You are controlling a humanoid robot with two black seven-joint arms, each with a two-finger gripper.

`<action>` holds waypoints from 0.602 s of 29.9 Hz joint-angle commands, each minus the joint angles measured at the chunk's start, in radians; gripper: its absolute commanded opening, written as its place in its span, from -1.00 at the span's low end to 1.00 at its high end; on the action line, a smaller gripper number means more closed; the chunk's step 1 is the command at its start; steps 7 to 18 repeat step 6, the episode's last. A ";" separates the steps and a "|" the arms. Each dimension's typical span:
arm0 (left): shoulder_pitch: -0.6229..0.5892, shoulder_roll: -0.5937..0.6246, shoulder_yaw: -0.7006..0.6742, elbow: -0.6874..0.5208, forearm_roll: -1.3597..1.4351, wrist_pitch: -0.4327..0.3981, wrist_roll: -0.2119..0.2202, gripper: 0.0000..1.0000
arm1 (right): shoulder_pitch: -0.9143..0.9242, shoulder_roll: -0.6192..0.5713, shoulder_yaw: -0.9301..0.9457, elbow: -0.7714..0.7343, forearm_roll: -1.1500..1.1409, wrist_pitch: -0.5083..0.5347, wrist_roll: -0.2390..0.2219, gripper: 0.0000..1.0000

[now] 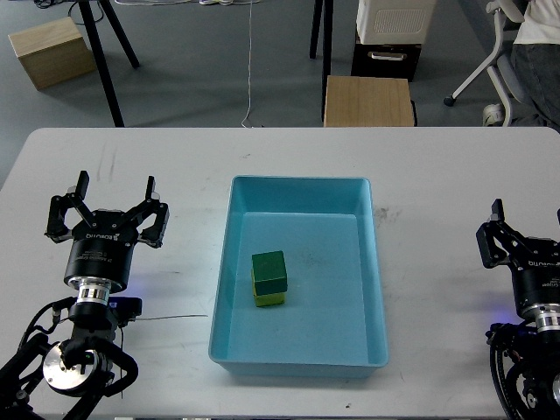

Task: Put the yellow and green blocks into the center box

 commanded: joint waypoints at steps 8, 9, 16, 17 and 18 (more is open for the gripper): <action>0.011 -0.015 0.012 -0.004 -0.009 -0.002 -0.010 1.00 | -0.021 0.001 -0.005 -0.008 -0.008 0.019 0.005 0.98; 0.011 -0.015 0.012 -0.004 -0.009 -0.002 -0.010 1.00 | -0.021 0.001 -0.005 -0.008 -0.008 0.019 0.005 0.98; 0.011 -0.015 0.012 -0.004 -0.009 -0.002 -0.010 1.00 | -0.021 0.001 -0.005 -0.008 -0.008 0.019 0.005 0.98; 0.011 -0.015 0.012 -0.004 -0.009 -0.002 -0.010 1.00 | -0.021 0.001 -0.005 -0.008 -0.008 0.019 0.005 0.98; 0.011 -0.015 0.012 -0.004 -0.009 -0.002 -0.010 1.00 | -0.021 0.001 -0.005 -0.008 -0.008 0.019 0.005 0.98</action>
